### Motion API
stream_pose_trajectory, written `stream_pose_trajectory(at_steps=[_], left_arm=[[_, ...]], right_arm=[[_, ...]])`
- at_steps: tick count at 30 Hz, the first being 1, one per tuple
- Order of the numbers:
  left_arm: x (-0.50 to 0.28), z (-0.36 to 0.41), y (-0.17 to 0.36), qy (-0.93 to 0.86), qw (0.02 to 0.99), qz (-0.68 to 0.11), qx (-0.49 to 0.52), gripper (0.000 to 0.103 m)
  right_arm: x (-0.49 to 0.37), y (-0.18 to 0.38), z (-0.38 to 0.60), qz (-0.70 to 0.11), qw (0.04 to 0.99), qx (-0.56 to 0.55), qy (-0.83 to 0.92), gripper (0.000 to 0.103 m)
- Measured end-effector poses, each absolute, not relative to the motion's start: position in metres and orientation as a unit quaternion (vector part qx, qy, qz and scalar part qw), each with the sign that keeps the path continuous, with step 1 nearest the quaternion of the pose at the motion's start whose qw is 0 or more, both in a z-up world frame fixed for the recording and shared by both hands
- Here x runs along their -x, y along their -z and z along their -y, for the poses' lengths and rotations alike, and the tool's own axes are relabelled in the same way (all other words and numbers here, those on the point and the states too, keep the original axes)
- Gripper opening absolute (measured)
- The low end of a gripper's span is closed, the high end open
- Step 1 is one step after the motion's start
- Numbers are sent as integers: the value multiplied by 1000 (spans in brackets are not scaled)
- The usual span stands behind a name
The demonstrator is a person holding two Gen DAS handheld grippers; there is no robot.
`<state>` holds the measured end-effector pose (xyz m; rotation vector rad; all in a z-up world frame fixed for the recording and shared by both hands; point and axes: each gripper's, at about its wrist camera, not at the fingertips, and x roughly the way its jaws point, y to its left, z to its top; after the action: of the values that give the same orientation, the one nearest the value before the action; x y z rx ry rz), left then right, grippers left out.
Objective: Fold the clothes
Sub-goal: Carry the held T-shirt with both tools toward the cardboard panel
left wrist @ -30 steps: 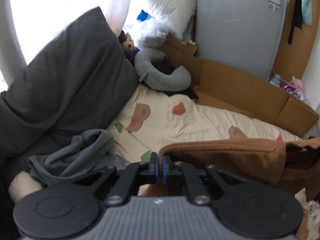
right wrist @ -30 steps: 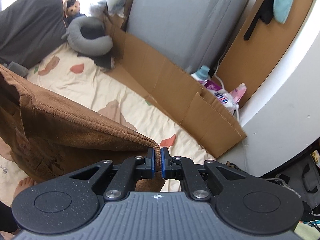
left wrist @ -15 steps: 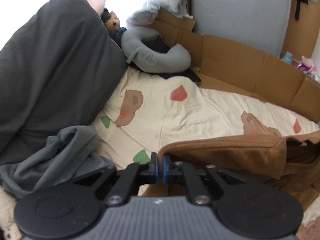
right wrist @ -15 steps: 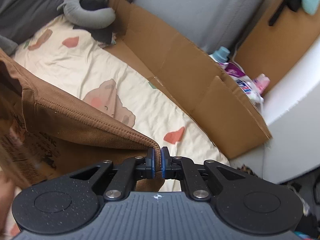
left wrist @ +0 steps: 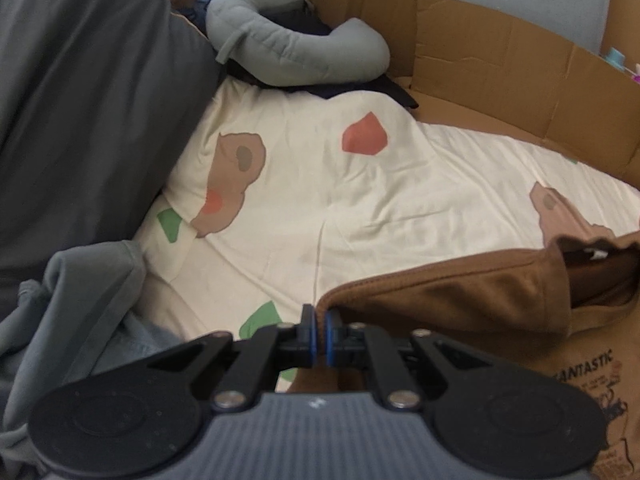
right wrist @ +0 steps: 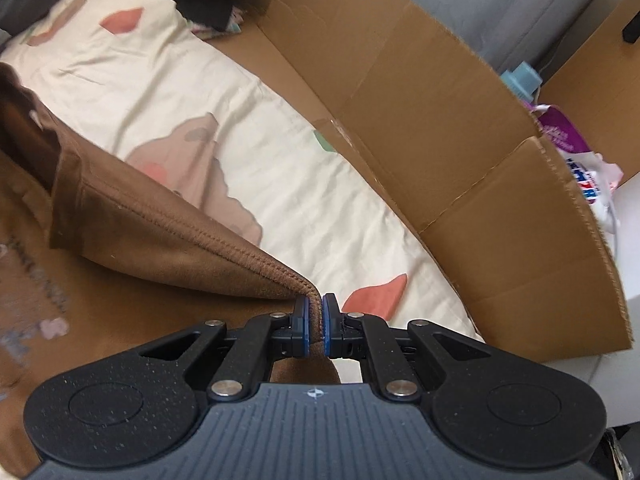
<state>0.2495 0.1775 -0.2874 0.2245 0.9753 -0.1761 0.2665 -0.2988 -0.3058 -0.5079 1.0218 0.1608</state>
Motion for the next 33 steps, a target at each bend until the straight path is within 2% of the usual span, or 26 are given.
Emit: stream_pose_trajectory(at_steps=[16, 33], left_arm=[[-301, -172, 332, 101, 873, -454, -146, 5], [-375, -143, 341, 107, 883, -416, -187, 5]], right_arm=[[-287, 340, 262, -487, 826, 277, -59, 4], [-365, 360, 261, -472, 818, 326, -20, 4]])
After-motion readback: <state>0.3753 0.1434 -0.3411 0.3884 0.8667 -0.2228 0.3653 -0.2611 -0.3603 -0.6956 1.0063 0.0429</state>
